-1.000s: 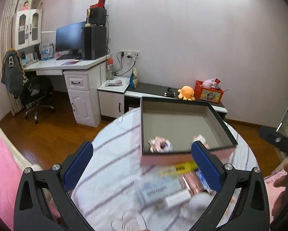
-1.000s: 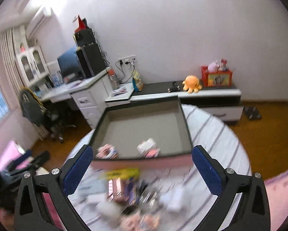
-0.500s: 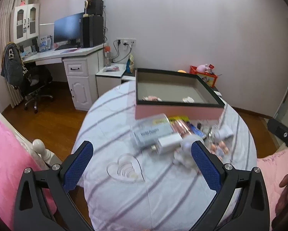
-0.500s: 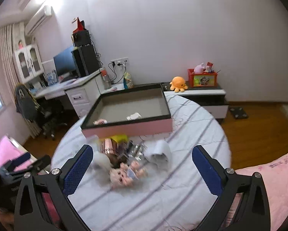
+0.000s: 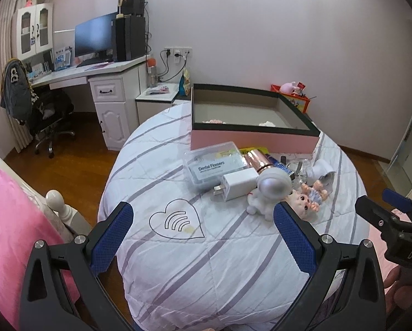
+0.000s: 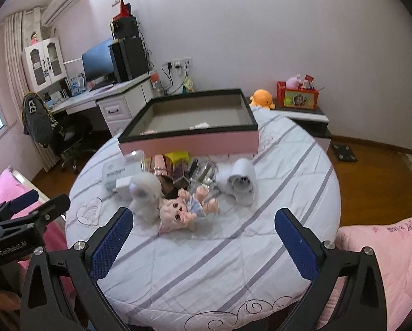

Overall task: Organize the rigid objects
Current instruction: 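Move both tools back over the items on the bed, then grasp the white astronaut with the left gripper while the right gripper grasps the pig doll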

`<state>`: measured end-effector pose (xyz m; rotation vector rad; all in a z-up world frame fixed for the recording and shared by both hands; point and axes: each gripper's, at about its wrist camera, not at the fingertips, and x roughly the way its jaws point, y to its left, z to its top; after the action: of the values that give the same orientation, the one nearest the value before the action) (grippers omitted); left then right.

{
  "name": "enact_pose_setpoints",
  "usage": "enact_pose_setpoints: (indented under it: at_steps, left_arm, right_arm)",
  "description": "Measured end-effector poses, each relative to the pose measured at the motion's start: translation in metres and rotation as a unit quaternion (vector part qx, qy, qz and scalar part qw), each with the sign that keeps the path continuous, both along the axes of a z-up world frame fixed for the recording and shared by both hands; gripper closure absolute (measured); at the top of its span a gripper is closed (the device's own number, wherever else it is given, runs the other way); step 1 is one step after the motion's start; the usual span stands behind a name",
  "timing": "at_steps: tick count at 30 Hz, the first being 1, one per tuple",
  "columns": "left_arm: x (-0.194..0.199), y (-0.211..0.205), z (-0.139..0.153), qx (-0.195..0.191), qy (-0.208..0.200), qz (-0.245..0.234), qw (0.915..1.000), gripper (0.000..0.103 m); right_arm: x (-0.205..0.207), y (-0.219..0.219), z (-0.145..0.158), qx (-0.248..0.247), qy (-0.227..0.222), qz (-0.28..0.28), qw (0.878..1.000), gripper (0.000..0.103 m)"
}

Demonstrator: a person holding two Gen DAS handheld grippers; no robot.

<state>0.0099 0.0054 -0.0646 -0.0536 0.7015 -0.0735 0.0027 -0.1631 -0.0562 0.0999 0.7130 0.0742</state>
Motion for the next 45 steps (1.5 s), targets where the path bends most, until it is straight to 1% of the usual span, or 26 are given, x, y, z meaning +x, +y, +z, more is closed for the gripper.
enact_pose_setpoints:
  at_steps: [13, 19, 24, 25, 27, 28, 29, 30, 31, 32, 36, 40, 45]
  left_arm:
    - [0.023, 0.008, -0.030, 0.000, 0.040, 0.010, 0.9991, 0.000]
    - [0.035, 0.004, -0.043, -0.004, 0.060, 0.008, 0.9982, 0.000]
    - [0.042, 0.004, -0.048, -0.004, 0.067, 0.010, 0.9977, 0.000]
    - [0.044, 0.005, -0.050, -0.004, 0.070, 0.011, 0.9975, 0.000]
    - [0.047, 0.005, -0.052, -0.004, 0.074, 0.012, 0.9972, 0.000]
    - [0.048, 0.005, -0.053, -0.005, 0.075, 0.011, 0.9971, 0.000]
    - [0.049, 0.004, -0.054, -0.005, 0.077, 0.010, 0.9970, 0.000]
    - [0.049, 0.003, -0.054, -0.004, 0.077, 0.009, 0.9970, 0.000]
    - [0.050, 0.001, -0.054, -0.004, 0.076, 0.008, 0.9970, 0.000]
    - [0.051, -0.001, -0.055, -0.003, 0.076, 0.006, 0.9971, 0.000]
    - [0.054, -0.012, -0.055, -0.005, 0.075, -0.007, 0.9971, 0.000]
    - [0.056, -0.029, -0.057, -0.004, 0.076, -0.025, 0.9968, 0.000]
    - [0.065, -0.049, -0.062, -0.009, 0.085, -0.041, 0.9955, 0.000]
  right_arm:
    - [0.028, 0.006, -0.038, 0.007, 0.053, 0.011, 0.998, 0.000]
    - [0.048, 0.012, -0.057, 0.020, 0.078, 0.025, 0.996, 0.000]
    - [0.067, 0.014, -0.071, 0.026, 0.091, 0.029, 0.995, 0.001]
    - [0.070, 0.015, -0.073, 0.028, 0.093, 0.030, 0.995, 0.002]
    - [0.075, 0.017, -0.079, 0.028, 0.097, 0.033, 0.994, 0.010]
    - [0.077, 0.018, -0.081, 0.028, 0.097, 0.036, 0.994, 0.012]
    - [0.078, 0.019, -0.081, 0.028, 0.092, 0.040, 0.995, 0.017]
    - [0.078, 0.020, -0.080, 0.030, 0.087, 0.047, 0.995, 0.025]
    - [0.077, 0.020, -0.079, 0.035, 0.085, 0.053, 0.994, 0.030]
    - [0.077, 0.021, -0.078, 0.042, 0.083, 0.062, 0.994, 0.038]
    - [0.072, 0.015, -0.078, 0.052, 0.083, 0.070, 0.993, 0.038]
    - [0.065, 0.000, -0.075, 0.063, 0.080, 0.067, 0.993, 0.038]
    - [0.061, -0.018, -0.077, 0.061, 0.082, 0.053, 0.993, 0.038]
